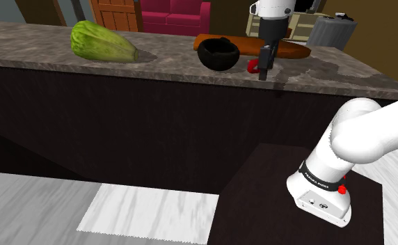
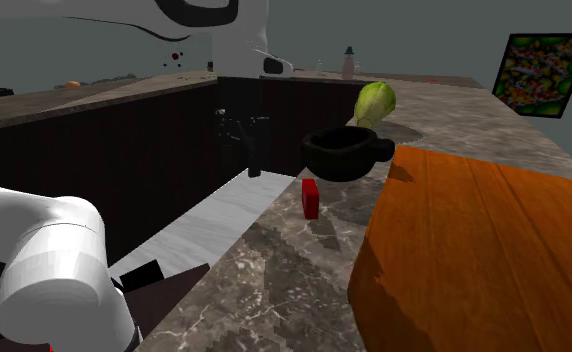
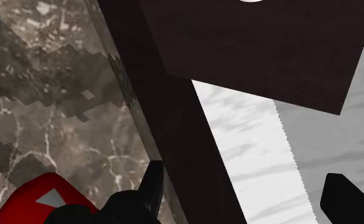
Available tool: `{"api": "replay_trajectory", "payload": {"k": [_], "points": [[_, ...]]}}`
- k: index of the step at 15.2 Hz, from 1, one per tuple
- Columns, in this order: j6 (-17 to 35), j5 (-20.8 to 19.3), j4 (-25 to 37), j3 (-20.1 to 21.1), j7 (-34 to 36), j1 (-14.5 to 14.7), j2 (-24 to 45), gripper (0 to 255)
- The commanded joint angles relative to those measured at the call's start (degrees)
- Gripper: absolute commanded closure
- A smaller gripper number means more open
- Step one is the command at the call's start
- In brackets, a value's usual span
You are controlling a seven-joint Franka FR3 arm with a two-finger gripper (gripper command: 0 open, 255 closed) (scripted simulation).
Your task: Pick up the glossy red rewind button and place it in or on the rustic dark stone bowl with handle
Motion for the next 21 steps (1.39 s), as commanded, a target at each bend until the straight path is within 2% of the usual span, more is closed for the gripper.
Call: {"api": "replay_trajectory", "payload": {"k": [1, 11, 19, 21], "points": [[0.00, 0.00, 0.00, 0.00, 0.00, 0.00, 0.00, 0], [10.36, -0.74, 5.77, -8.83, 6.25, -9.57, 9.00, 0], [16.37, -0.90, -0.06, -9.27, 6.45, -9.87, 9.01, 0], [16.37, -0.90, -0.06, -9.27, 6.45, -9.87, 9.01, 0]]}}
